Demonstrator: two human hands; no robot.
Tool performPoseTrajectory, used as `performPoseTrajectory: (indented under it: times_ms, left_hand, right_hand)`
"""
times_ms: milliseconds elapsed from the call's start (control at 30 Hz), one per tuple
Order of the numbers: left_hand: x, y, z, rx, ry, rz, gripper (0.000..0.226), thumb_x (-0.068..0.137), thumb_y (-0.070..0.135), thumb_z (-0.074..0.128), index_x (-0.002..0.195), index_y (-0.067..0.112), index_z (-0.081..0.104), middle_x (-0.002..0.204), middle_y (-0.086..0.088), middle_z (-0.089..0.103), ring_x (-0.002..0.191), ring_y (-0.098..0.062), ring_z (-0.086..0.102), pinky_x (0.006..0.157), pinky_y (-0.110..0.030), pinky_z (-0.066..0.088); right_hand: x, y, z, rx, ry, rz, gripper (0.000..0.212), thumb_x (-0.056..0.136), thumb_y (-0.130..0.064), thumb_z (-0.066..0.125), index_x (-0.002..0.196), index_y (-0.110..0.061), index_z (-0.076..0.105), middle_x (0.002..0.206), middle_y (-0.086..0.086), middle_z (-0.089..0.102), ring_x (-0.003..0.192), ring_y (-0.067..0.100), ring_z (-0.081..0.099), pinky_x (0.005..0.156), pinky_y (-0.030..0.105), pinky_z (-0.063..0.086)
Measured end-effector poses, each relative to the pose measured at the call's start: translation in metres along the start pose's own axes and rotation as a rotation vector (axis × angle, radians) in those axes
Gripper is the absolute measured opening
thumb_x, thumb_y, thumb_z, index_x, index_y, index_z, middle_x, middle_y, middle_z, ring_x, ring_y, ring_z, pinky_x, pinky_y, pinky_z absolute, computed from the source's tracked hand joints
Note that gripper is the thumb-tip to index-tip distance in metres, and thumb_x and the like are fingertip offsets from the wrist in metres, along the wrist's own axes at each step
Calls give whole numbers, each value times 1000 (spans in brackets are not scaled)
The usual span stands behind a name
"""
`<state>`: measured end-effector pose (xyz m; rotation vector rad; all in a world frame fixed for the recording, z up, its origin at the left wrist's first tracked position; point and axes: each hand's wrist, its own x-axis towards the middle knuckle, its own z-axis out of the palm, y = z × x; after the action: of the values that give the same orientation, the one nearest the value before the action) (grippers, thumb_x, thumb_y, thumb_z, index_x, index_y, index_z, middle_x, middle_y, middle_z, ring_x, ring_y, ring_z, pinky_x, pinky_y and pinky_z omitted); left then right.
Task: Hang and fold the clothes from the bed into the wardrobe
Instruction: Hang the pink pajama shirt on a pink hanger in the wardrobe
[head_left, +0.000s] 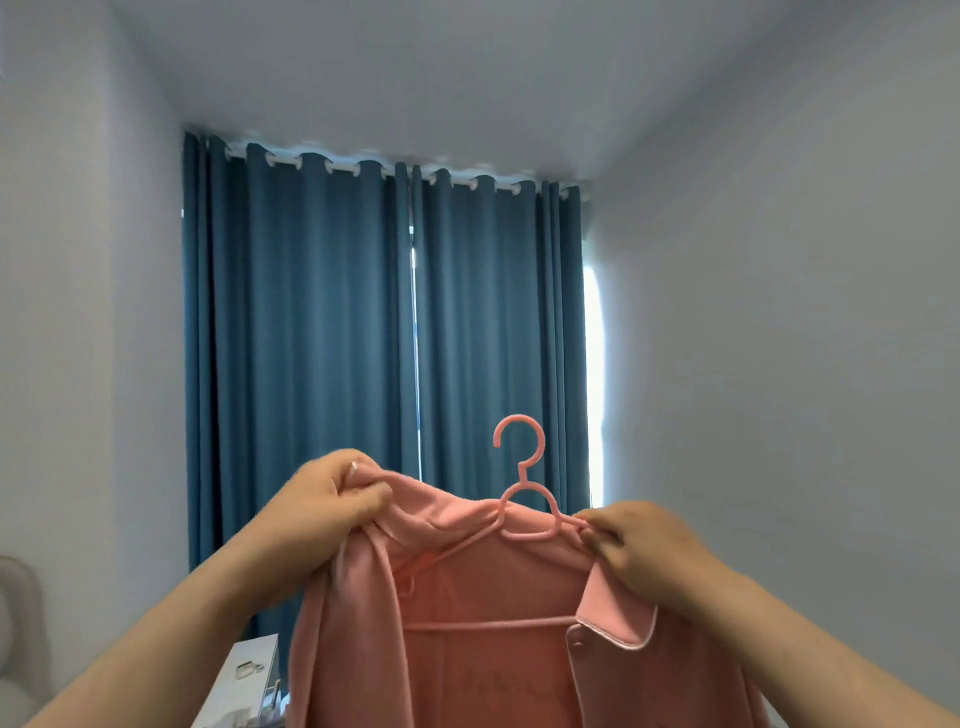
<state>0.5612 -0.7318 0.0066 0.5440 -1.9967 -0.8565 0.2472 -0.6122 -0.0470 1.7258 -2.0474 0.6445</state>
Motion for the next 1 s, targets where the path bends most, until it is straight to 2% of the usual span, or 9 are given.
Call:
performPoseTrajectory:
  times_ms: [67, 100, 133, 233, 367, 467, 633, 833, 1000]
  left_hand:
    - [-15, 2, 0, -346, -302, -133, 29, 86, 33, 55, 90, 7, 68, 79, -20, 64, 64, -22, 60, 52, -27, 50]
    - [-18, -4, 2, -402, -324, -179, 41, 84, 41, 53, 92, 3, 67, 85, -27, 63, 65, -26, 62, 51, -31, 53]
    - [-16, -15, 5, -358, -251, -170, 41, 82, 44, 57, 91, 6, 68, 91, -25, 65, 71, -27, 65, 58, -35, 56]
    - [-10, -50, 15, 264, -102, -98, 24, 82, 51, 61, 95, 30, 62, 102, 10, 66, 95, -4, 63, 87, -27, 49]
    - [-20, -78, 26, 155, -273, -244, 59, 87, 69, 43, 80, 14, 66, 79, 10, 69, 69, -10, 63, 67, -29, 48]
    - [-14, -87, 26, 317, -129, -87, 77, 68, 90, 39, 63, 14, 55, 60, 11, 55, 56, -5, 49, 58, -26, 39]
    - [4, -70, 6, 543, 177, 74, 48, 88, 47, 61, 56, 14, 49, 50, 5, 49, 55, -16, 52, 57, -33, 41]
    - [-19, -59, 76, 668, -169, 431, 40, 77, 70, 38, 88, 36, 55, 86, 20, 55, 83, -2, 53, 74, -24, 45]
    - [-42, -99, 129, 681, -125, 420, 41, 74, 67, 19, 67, 27, 29, 63, 11, 48, 63, -12, 48, 59, -31, 43]
  right_hand:
    - [-4, 4, -3, 75, 43, 14, 28, 87, -45, 39, 94, -28, 61, 84, -5, 64, 81, 14, 57, 72, 37, 48]
    - [-6, 4, -5, 125, 68, 11, 27, 87, -44, 41, 90, -27, 61, 81, -5, 63, 78, 12, 56, 72, 37, 48]
    - [-8, 4, -6, 170, 96, 5, 25, 87, -43, 43, 89, -27, 62, 79, -6, 62, 77, 10, 56, 71, 36, 47]
    - [-13, 2, -11, 246, 161, -13, 18, 89, -37, 50, 90, -31, 66, 76, -8, 61, 77, 8, 56, 70, 32, 46]
    - [-18, 10, -16, 240, 184, 14, 14, 93, -33, 53, 90, -35, 67, 76, -8, 61, 77, 9, 57, 70, 31, 46]
    - [-29, 20, -20, 189, 160, 28, 12, 94, -28, 56, 90, -31, 67, 74, -6, 60, 77, 11, 55, 70, 32, 45]
    - [-61, 37, -26, 89, 72, 33, 29, 91, -42, 46, 110, -40, 67, 87, -11, 67, 82, 8, 59, 74, 29, 47]
    - [-107, 18, -29, 229, 241, 90, 30, 91, -29, 60, 109, -52, 60, 82, -14, 66, 80, 5, 60, 73, 21, 44]
    - [-157, 10, -18, 237, 167, 274, 36, 85, -33, 70, 118, -44, 63, 90, -33, 62, 89, -12, 58, 77, 4, 38]
